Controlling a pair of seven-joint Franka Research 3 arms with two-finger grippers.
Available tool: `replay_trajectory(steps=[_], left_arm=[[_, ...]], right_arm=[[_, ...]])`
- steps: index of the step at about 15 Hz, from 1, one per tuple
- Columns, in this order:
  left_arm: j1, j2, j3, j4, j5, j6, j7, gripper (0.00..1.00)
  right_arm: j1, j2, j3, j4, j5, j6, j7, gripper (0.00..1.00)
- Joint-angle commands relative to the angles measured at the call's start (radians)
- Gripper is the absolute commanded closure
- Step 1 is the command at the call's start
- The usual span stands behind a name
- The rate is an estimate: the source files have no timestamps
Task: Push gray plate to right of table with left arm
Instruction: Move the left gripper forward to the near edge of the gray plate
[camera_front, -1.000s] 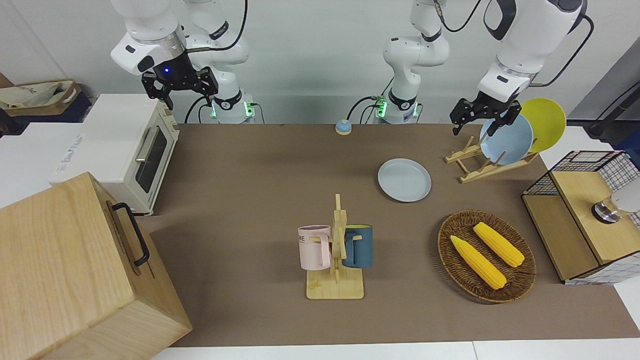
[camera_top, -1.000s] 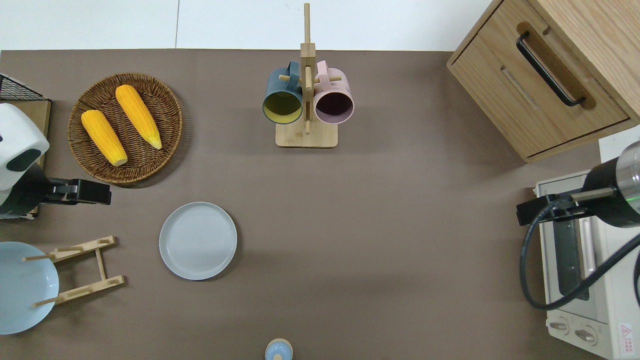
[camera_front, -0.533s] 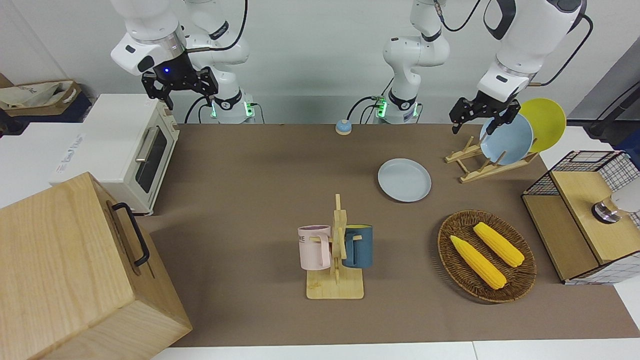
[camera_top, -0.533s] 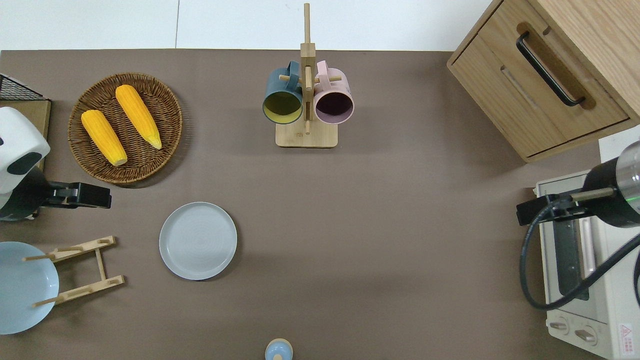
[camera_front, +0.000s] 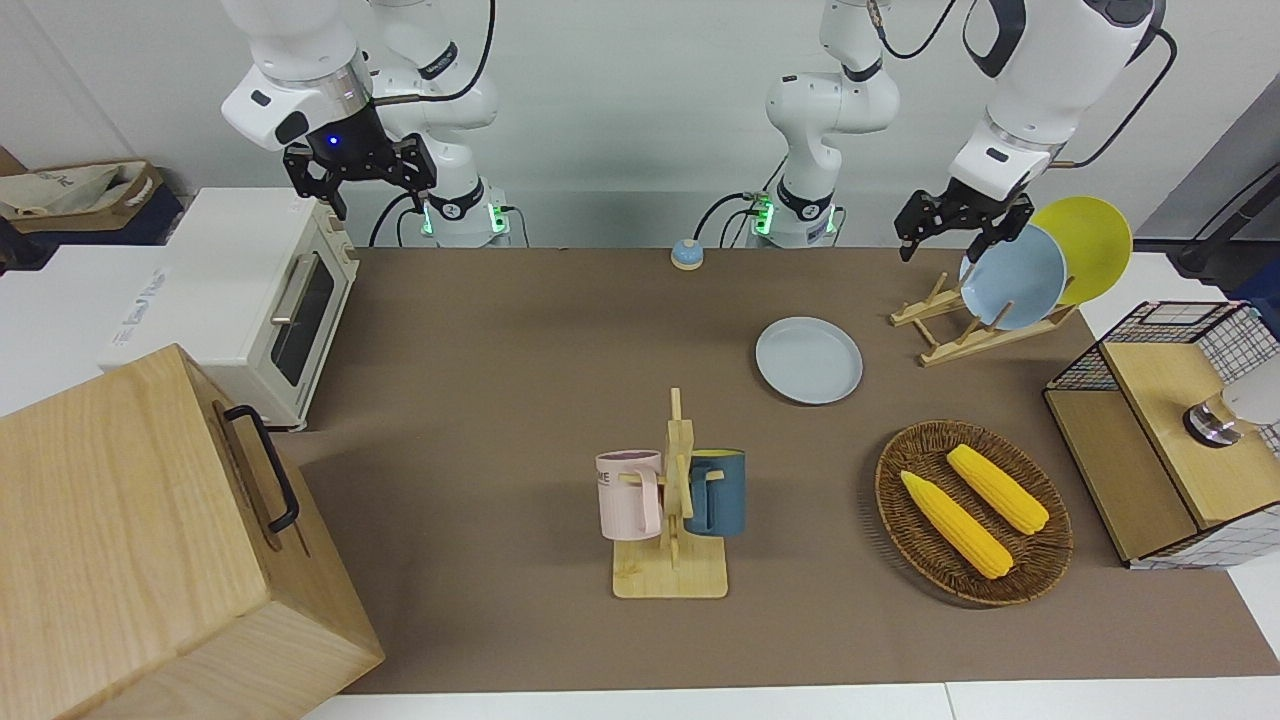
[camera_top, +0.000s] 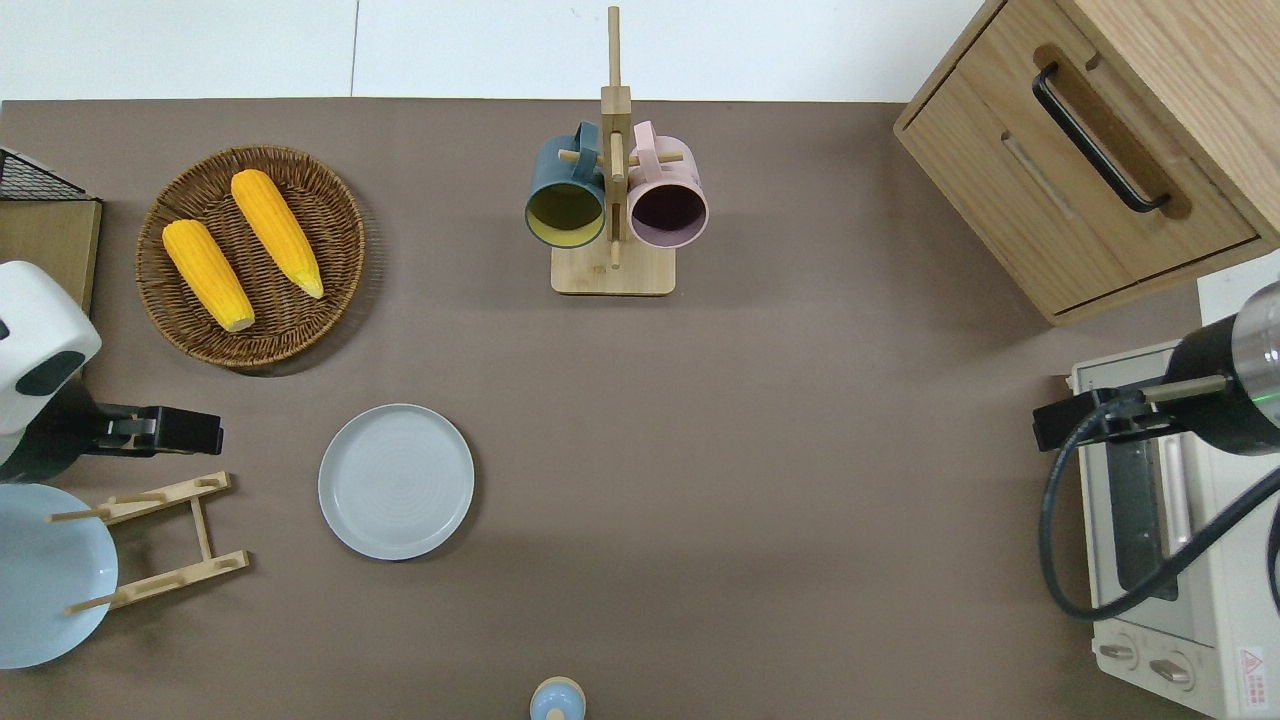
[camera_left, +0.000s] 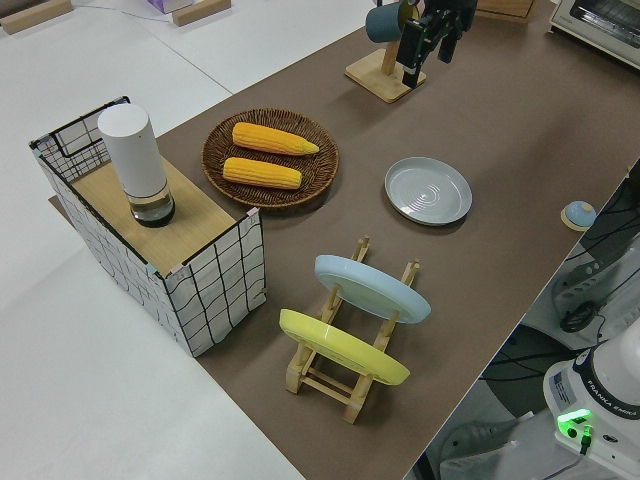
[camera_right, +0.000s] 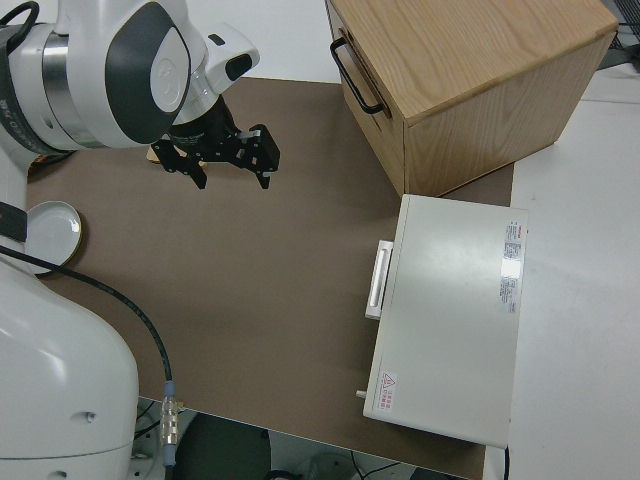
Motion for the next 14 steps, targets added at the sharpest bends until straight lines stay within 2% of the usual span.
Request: replay_trajectory(steps=[1, 10, 14], left_arm=[[-0.005, -0.098, 0.001, -0.114, 0.004, 0.021, -0.011, 0.00], [-0.009, -0.222, -0.002, -0.261, 0.004, 0.064, -0.012, 0.00], [-0.009, -0.233, -0.002, -0.281, 0.003, 0.075, -0.012, 0.00]], right_arm=[[-0.019, -0.002, 0.016, 0.009, 0.004, -0.016, 0.012, 0.017], [-0.019, -0.002, 0.016, 0.009, 0.004, -0.016, 0.013, 0.017], [-0.020, -0.002, 0.016, 0.009, 0.004, -0.016, 0.012, 0.017]])
